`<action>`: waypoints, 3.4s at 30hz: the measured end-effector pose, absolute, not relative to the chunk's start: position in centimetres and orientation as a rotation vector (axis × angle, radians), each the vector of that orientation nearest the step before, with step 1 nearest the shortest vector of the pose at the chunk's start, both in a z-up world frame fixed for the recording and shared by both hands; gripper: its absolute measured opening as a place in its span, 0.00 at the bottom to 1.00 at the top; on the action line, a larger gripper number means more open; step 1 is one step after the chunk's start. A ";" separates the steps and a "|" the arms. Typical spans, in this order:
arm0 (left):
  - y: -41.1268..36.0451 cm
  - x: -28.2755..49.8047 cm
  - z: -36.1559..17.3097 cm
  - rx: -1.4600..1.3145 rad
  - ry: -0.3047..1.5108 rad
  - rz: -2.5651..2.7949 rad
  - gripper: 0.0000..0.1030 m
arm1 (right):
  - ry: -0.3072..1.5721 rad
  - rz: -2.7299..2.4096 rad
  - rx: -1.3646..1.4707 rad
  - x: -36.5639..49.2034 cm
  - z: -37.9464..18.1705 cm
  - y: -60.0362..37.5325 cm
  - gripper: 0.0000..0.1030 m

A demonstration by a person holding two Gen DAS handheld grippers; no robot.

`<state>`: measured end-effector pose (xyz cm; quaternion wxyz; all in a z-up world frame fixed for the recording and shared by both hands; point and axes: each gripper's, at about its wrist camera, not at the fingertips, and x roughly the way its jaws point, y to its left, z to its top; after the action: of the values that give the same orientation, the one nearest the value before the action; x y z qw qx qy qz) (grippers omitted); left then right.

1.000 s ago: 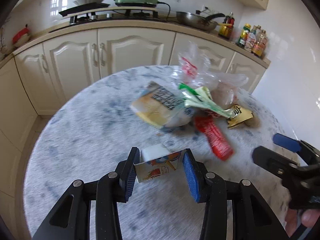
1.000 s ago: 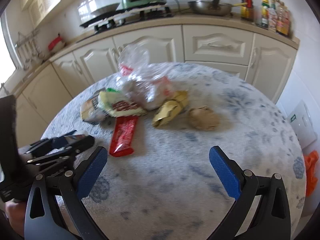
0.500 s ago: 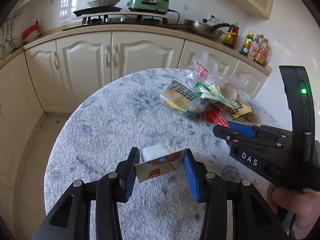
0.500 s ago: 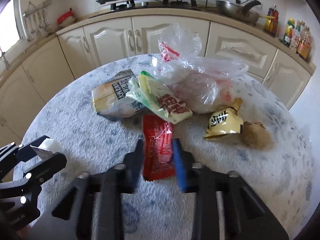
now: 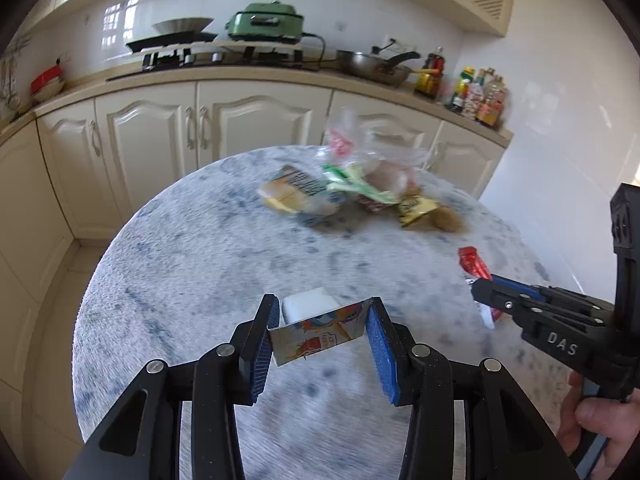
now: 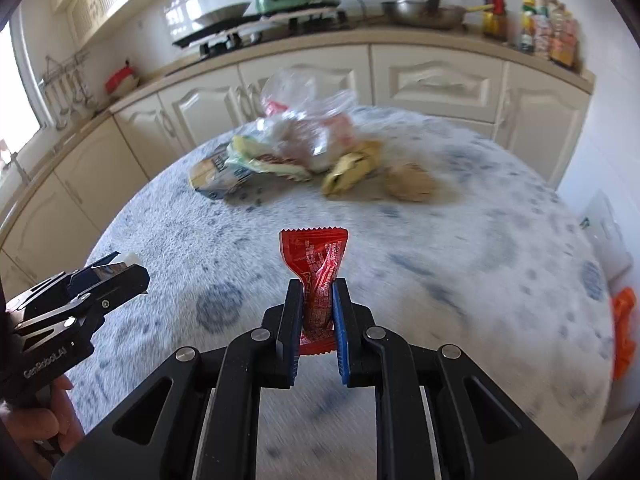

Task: Collect trash
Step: 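Carry the juice carton and red wrapper over the bin and open both tools, then return both tools from the bin to the table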

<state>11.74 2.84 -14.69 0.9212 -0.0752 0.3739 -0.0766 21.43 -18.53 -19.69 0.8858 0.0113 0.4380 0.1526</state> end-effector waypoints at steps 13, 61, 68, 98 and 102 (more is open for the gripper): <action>-4.5 7.2 -9.2 -0.081 0.657 -0.279 0.39 | 0.769 0.235 0.113 15.9 -14.1 -26.7 0.14; -53.0 17.0 -19.5 0.203 1.029 -0.845 0.40 | 0.892 -0.328 0.512 6.9 -25.7 -63.7 0.14; -55.0 20.5 -21.8 0.225 1.072 -0.802 0.73 | 0.965 -0.326 0.568 8.1 -29.6 -65.1 0.26; -35.9 10.8 -9.0 0.066 0.748 -0.708 0.99 | 0.787 -0.328 0.480 7.3 -17.8 -56.1 1.00; -29.6 9.6 -6.7 0.010 0.685 -0.665 0.99 | 0.756 -0.262 0.423 8.5 -15.1 -51.9 1.00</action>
<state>9.56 -29.62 -6.71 0.8882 0.0050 0.3297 -0.3199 8.49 -51.85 -15.09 0.8994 0.2045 0.3651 -0.1267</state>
